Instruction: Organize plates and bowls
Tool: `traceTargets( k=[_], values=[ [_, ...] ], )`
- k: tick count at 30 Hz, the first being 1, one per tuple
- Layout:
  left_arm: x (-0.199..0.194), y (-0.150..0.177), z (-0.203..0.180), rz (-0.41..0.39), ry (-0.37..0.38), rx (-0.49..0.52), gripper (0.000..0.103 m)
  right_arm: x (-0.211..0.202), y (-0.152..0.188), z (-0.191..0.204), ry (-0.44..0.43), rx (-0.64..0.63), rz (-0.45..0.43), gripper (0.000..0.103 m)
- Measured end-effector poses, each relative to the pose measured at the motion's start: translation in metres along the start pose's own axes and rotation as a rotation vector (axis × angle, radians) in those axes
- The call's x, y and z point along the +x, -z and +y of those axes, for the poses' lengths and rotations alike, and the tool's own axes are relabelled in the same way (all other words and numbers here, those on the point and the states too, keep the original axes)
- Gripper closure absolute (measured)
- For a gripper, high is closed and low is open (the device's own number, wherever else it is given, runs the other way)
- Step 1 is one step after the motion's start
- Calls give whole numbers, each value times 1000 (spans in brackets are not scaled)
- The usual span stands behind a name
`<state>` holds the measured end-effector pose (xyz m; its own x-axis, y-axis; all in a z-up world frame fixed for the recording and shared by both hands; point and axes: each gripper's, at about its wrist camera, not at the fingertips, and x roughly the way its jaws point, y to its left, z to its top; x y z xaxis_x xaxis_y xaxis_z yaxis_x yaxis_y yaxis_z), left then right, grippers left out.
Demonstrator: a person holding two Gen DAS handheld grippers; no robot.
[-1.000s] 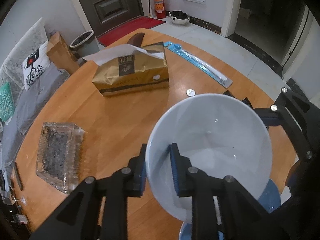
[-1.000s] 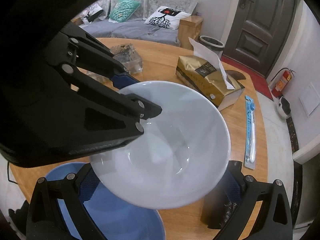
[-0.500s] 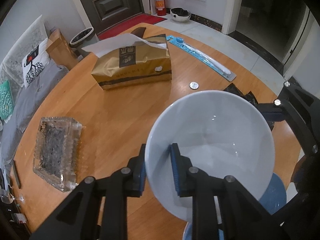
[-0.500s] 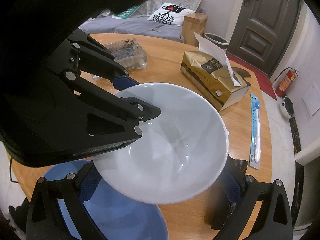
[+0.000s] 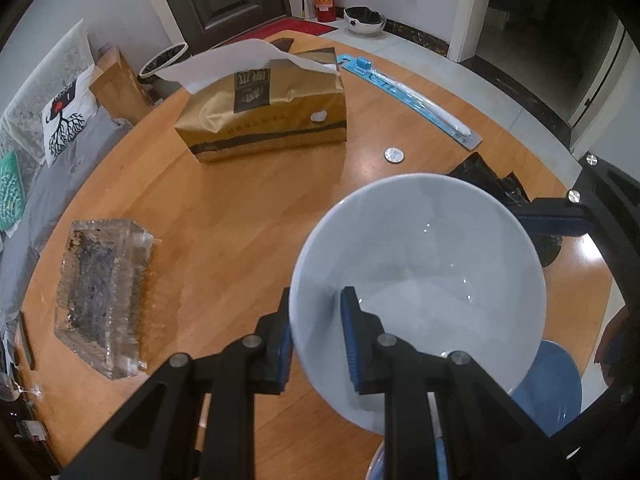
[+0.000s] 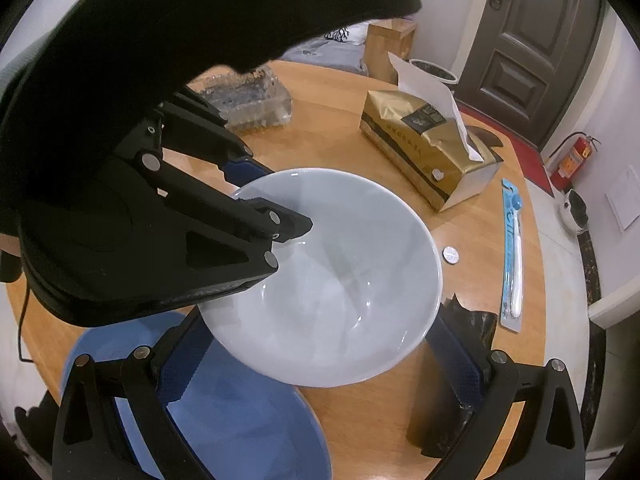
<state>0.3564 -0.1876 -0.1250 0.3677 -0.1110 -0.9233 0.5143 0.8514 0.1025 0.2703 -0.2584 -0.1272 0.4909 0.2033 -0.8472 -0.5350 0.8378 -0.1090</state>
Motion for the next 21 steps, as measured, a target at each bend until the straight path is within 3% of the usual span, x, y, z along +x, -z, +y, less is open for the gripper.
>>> traceTargets(
  k=[21],
  values=[
    [-2,2,1,-7,2,-19,84,-5,4,0,3,-2,-20,4]
  ],
)
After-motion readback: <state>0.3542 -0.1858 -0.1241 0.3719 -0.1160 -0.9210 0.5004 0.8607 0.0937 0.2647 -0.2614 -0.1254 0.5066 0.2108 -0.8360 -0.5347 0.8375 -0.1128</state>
